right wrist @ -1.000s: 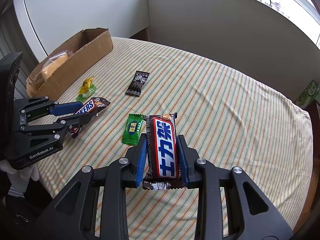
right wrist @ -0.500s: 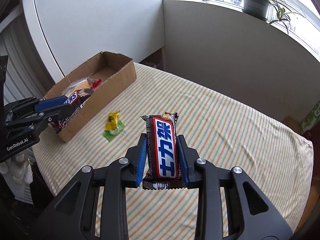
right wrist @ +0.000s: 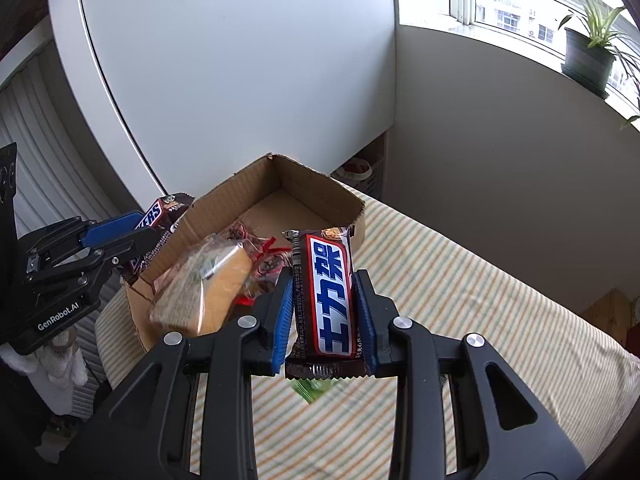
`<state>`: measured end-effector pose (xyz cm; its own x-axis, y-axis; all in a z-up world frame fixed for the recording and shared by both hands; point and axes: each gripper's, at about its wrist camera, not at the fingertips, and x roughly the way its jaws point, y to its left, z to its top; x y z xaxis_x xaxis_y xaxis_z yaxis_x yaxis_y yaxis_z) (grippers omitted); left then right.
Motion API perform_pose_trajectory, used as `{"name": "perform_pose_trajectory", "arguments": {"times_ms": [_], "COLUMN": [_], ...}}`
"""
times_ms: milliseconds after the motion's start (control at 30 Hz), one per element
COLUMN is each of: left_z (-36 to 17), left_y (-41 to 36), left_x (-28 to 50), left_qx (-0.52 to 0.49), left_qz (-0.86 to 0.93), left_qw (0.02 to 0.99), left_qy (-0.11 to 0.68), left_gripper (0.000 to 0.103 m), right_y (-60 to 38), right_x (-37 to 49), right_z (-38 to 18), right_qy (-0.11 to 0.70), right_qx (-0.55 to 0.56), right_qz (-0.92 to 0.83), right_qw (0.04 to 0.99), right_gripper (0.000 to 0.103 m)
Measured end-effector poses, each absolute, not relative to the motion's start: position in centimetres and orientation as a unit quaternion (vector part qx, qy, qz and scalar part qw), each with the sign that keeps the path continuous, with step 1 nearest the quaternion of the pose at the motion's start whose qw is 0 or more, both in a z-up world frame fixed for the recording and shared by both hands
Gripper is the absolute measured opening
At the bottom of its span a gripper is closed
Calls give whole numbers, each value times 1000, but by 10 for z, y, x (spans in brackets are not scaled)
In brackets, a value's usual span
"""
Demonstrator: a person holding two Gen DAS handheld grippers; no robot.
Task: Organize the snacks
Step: 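Carry both chocolate bars into the cardboard box and open both tools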
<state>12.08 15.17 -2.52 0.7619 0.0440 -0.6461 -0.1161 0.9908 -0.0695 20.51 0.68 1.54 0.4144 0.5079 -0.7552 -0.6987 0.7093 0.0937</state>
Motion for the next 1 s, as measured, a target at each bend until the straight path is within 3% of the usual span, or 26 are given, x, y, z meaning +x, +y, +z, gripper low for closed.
{"name": "perform_pose_trajectory", "arguments": {"times_ms": [400,533,1000], "left_z": [-40,-43,-31], "left_y": [177,183,166], "left_x": [146,146,132], "left_qx": [-55,-60,-70], "left_qz": [61,66,50], "left_qw": [932,929,933], "left_qy": [354,361,349], "left_gripper": [25,26,27], "right_y": [76,77,25], "right_x": [232,235,220], "right_z": [-4,-5,16], "right_qy": [419,413,400], "right_qx": [-124,-117,-106], "right_qz": [385,379,363], "right_qw": [813,820,835], "right_gripper": [31,61,61]}}
